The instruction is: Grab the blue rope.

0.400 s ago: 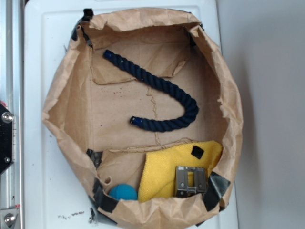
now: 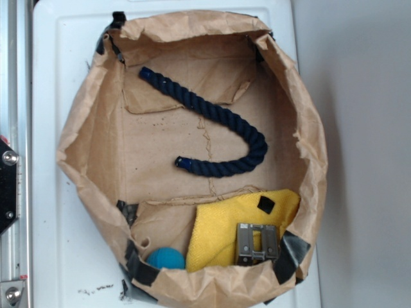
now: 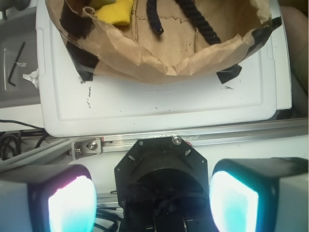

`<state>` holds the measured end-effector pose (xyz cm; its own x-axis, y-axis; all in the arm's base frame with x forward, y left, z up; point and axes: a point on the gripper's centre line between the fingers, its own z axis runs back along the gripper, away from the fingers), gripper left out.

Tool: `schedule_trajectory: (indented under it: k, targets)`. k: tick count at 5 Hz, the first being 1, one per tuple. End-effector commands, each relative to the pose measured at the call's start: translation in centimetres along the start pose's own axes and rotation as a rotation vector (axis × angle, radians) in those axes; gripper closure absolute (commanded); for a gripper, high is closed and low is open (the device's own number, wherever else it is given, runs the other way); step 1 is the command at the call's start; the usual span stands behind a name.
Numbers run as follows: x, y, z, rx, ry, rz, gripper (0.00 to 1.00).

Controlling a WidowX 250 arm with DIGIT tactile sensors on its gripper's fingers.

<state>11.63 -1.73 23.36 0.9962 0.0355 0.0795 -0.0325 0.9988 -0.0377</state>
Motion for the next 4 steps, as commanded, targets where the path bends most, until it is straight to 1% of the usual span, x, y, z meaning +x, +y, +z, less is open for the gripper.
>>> schedule_trajectory:
  k: [1,2,3,4]
  targets:
    - [10.2,3.1,-0.1,-0.066,0.008,0.032,0.00]
    - [13.5,5.0,-2.6,-0.118,0.004,-0.101,0.00]
    - [16.5,7.3,-5.8,-0.060,-0.073,-0.283,0.00]
    - [17.2,7.7,-9.2,-0.066,-0.098,-0.383,0.00]
